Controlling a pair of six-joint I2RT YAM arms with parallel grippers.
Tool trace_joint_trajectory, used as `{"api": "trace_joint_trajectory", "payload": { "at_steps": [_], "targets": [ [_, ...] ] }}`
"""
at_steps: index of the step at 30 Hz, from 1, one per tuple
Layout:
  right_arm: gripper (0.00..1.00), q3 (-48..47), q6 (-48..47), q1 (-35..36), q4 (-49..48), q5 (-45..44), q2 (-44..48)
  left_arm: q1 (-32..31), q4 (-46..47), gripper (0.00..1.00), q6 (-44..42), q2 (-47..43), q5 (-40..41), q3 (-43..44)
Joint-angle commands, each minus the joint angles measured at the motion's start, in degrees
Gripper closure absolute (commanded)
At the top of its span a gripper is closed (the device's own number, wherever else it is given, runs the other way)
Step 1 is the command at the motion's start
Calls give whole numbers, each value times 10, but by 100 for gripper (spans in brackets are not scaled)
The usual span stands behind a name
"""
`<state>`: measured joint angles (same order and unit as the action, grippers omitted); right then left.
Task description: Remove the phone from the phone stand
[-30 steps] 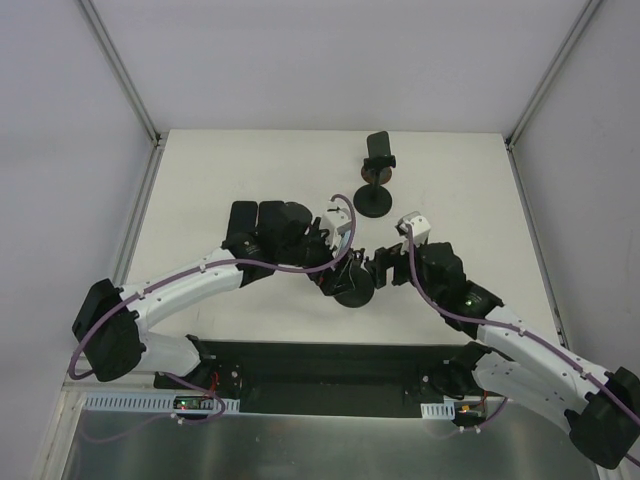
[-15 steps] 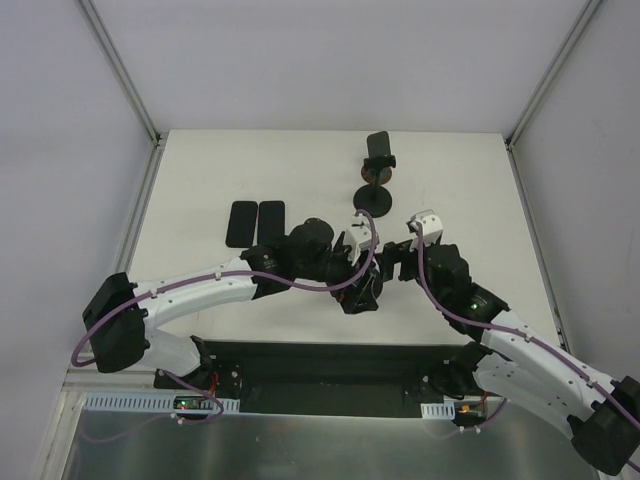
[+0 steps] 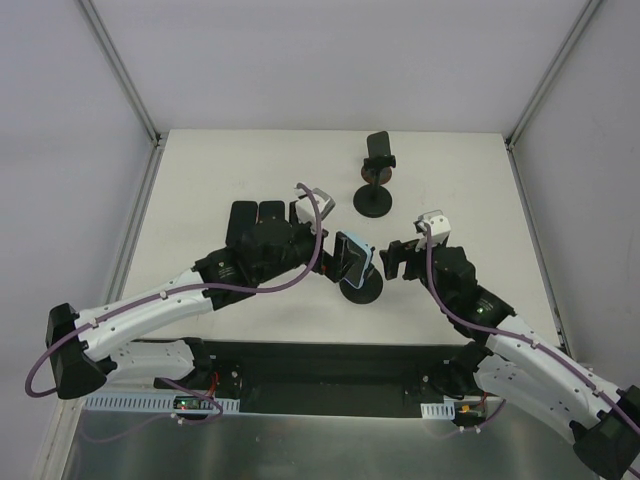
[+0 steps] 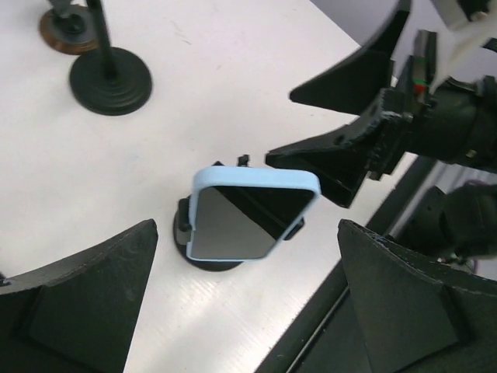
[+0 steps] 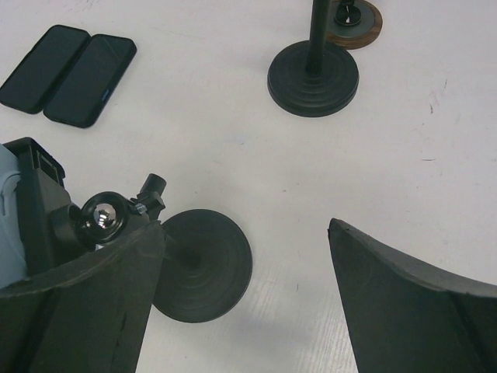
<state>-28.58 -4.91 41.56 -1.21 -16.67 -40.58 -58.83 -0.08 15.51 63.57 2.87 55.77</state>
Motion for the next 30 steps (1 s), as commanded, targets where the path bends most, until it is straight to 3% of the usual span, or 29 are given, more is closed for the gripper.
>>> {"api": "trace_joint_trajectory", "payload": {
  "at_steps": [1, 10, 17, 30],
  "targets": [
    [12, -10, 6, 1, -16, -14, -2, 0, -22, 1, 2, 22, 90, 21],
    [12, 1, 6, 0, -20, -15, 1, -23, -20, 1, -47, 103, 103, 83],
    [12, 7, 6, 1, -28, -10, -1, -30, -1, 1, -69, 109, 40, 80],
    [12, 10, 9, 0, -34, 1, -10, -44, 41, 1, 3, 108, 98, 48]
  ]
}}
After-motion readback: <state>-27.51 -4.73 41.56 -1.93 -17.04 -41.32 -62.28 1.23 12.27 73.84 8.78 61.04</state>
